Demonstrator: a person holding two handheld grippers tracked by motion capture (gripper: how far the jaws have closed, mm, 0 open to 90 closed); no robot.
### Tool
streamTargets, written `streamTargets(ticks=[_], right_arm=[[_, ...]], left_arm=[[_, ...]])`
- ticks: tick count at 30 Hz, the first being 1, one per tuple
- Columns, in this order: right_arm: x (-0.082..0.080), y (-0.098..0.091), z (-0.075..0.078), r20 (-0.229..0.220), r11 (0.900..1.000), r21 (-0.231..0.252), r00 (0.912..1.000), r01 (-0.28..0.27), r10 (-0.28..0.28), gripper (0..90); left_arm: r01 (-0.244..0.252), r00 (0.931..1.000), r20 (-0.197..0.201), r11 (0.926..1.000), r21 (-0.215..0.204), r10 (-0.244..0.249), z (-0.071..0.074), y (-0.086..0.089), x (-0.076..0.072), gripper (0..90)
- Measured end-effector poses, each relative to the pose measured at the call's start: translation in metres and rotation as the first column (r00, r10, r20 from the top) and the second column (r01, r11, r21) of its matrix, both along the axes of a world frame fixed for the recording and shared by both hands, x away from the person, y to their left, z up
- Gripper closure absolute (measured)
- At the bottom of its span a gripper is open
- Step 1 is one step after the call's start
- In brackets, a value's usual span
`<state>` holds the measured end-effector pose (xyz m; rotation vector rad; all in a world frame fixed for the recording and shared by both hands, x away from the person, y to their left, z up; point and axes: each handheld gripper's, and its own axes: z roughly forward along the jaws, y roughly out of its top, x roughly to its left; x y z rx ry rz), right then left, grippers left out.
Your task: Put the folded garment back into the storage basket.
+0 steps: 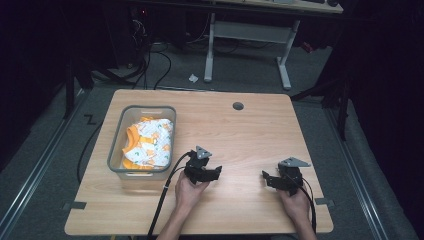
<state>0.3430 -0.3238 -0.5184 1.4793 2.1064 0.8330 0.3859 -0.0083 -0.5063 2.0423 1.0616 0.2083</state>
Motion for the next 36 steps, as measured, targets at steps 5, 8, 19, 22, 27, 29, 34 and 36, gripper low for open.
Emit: streamTargets(ticks=[5,8,19,22,27,29,34,36], right_arm=[[0.000,0.000,0.000,0.000,1.0000,0.000,1.0000,0.000,0.000,26.9],[0.000,0.000,0.000,0.000,1.0000,0.000,1.0000,0.000,0.000,27.0],[0.000,0.000,0.000,0.000,1.0000,0.000,1.0000,0.000,0.000,26.9],[0.000,0.000,0.000,0.000,1.0000,0.000,1.0000,0.000,0.000,27.0],[0.000,0.000,0.000,0.000,1.0000,0.000,1.0000,0.000,0.000,26.9],[0.000,0.000,0.000,0.000,1.0000,0.000,1.0000,0.000,0.000,27.0],[0.000,0.000,0.000,0.000,1.0000,0.000,1.0000,0.000,0.000,27.0],[0.000,0.000,0.000,0.000,1.0000,0.000,1.0000,0.000,0.000,27.0]], left_arm=[[-0.008,1.0000,0.005,0.9999,0.010,0.008,-0.004,-0.002,0.002,35.6],[-0.008,0.9999,0.007,0.9998,0.018,0.008,-0.006,-0.002,0.003,35.6],[-0.024,0.9994,0.027,0.9987,0.045,0.023,-0.011,-0.002,0.007,35.6],[-0.027,0.9992,0.031,0.9982,0.053,0.026,-0.013,-0.002,0.008,35.6],[-0.036,0.9989,0.034,0.9972,0.066,0.034,-0.016,-0.002,0.010,35.6],[-0.039,0.9986,0.038,0.9969,0.069,0.037,-0.017,-0.002,0.011,35.6],[-0.046,0.9976,0.055,0.9957,0.081,0.042,-0.018,-0.002,0.011,35.6],[-0.047,0.9967,0.070,0.9944,0.095,0.041,-0.018,-0.003,0.011,35.5]])
